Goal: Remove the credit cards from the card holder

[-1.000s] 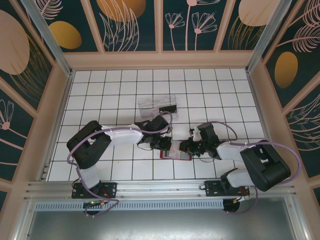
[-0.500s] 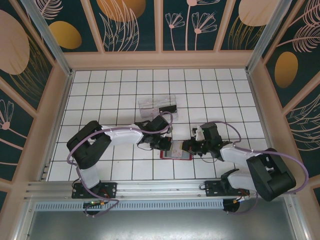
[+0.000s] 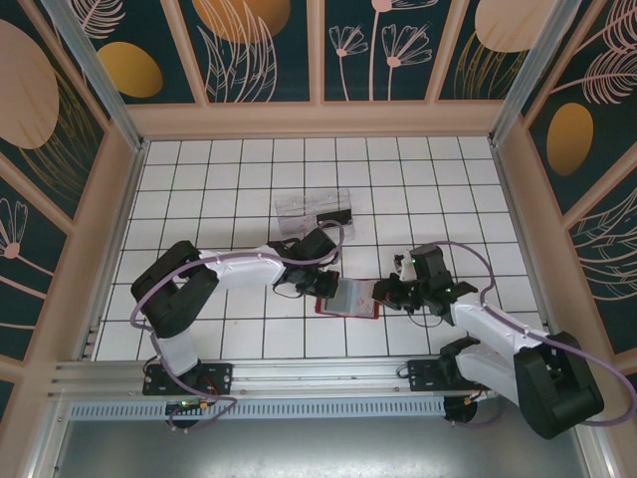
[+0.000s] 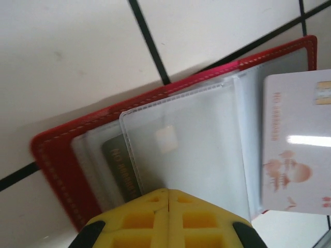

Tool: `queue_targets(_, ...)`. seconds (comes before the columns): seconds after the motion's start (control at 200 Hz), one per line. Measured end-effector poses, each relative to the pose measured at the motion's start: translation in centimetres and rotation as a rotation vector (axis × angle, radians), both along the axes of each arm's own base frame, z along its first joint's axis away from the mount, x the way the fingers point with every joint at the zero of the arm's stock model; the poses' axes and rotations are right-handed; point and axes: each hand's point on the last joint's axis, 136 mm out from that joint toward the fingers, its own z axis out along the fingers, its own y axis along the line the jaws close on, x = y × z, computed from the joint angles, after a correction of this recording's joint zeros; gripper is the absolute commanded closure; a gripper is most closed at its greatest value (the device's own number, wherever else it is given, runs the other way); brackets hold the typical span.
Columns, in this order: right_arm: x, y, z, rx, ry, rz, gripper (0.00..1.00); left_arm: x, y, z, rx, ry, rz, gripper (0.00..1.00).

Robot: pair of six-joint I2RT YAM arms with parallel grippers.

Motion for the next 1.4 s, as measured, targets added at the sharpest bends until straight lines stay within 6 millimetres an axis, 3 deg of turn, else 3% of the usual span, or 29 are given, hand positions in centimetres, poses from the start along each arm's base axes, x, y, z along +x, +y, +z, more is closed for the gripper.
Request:
queue_targets(0.16,1.4,-0.2,2.6,-0.026,-0.075,0.003,0.93,1.3,0.0,3.2,-0.002,-0.087,0.006,1.0)
queue_targets(0.305,2.4,0.5,5.1,-0.02,-0.185,0.071,0.98,2.6,-0.2,9.9,-0.107,-0.253,-0.004,0.96)
queue_targets(0.45,2.8,1.2,6.9,-0.01,-0.294,0.16,1.0,2.8,0.5,18.2,-0.251,-0.469,-0.024,0.88)
queue_targets(0.52,3.1,1.6,7.9,-0.017,-0.36,0.217,1.0,2.6,0.9,21.0,-0.299,-0.546,-0.039,0.88)
queue_targets(0.585,3.4,2.2,8.8,-0.034,-0.427,0.282,1.0,2.5,1.3,22.3,-0.313,-0.593,-0.049,0.88)
queue_targets(0.696,4.4,3.2,10.2,-0.085,-0.544,0.406,1.0,3.1,2.2,22.3,-0.266,-0.642,-0.036,0.84)
queue_targets(0.911,7.5,5.8,11.4,-0.29,-0.736,0.673,1.0,4.9,5.0,20.1,-0.138,-0.662,0.045,0.83)
queue_targets(1.181,9.6,10.0,10.2,-0.556,-0.915,1.125,1.0,7.4,12.4,17.9,-0.045,-0.645,0.248,0.79)
queue_targets(1.396,12.3,12.0,9.9,-0.692,-1.0,1.374,1.0,8.9,16.7,17.1,0.01,-0.651,0.364,0.78)
